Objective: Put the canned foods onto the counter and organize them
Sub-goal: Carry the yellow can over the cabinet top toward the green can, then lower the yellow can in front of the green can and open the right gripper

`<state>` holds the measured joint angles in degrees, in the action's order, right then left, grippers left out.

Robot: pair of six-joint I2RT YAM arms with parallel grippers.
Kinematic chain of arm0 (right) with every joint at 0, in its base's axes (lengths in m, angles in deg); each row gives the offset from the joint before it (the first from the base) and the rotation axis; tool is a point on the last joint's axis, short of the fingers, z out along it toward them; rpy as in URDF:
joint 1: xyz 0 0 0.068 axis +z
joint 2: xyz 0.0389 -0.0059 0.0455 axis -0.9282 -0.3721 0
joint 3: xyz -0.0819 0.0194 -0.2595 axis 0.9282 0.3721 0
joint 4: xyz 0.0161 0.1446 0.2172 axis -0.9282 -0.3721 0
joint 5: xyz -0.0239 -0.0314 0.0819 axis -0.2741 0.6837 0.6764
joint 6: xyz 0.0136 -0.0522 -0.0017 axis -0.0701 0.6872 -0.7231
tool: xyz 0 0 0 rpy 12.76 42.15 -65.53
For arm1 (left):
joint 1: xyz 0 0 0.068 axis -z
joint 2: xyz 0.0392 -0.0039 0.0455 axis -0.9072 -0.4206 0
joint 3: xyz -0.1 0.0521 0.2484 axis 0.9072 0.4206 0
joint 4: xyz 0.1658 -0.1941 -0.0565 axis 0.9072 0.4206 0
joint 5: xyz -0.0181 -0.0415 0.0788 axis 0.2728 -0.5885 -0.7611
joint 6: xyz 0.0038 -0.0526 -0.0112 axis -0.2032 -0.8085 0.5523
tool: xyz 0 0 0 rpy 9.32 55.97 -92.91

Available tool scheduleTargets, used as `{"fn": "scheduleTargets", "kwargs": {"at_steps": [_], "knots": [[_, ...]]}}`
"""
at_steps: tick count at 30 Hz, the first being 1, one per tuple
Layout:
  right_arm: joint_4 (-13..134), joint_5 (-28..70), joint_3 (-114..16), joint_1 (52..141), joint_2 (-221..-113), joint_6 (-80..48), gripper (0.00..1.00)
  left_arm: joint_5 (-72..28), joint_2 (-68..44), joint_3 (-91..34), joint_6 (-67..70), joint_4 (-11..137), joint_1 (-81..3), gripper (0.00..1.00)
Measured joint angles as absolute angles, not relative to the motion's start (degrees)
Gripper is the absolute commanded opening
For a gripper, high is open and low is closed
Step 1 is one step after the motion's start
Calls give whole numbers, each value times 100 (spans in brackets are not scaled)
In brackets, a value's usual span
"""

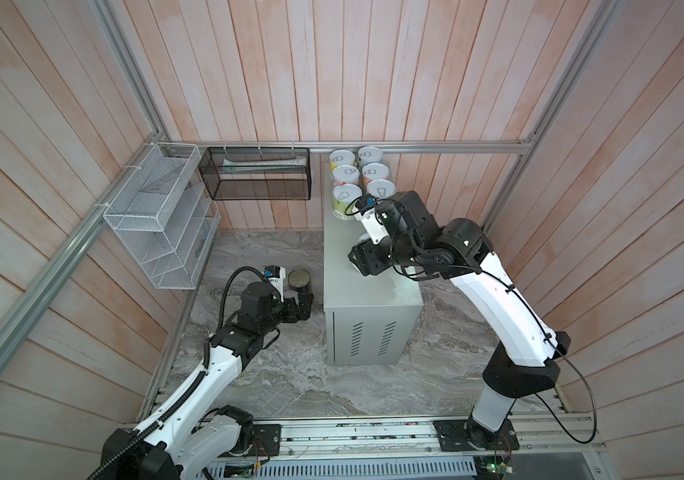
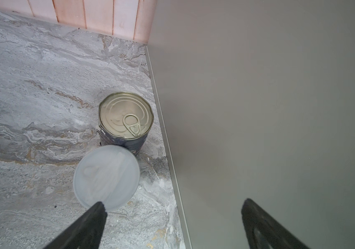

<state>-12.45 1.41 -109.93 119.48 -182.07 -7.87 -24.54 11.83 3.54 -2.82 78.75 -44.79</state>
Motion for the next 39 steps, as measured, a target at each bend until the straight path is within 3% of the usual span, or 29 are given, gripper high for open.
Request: {"fn": "scheduleTargets", "kwargs": {"at_steps": [2,7,20,33,39], "knots": [[-1250,102,-11057,11948,-18255,-787,59,-2463,1181,337,-271,7893,-4479,100],[-1252,34,-11146,11948,-18327,-784,71,-2465,1181,275,-271,7906,-4479,100],[-1178,12,-11408,11948,-18462,-730,82,-2482,1177,269,-271,7925,-4479,100],[-762,-51,-11557,11948,-18340,-634,82,-2841,1297,-105,-129,8177,-4479,100],[-168,-62,-10729,11948,-17319,-575,78,-3223,1411,-809,98,8553,-4479,100]]}}
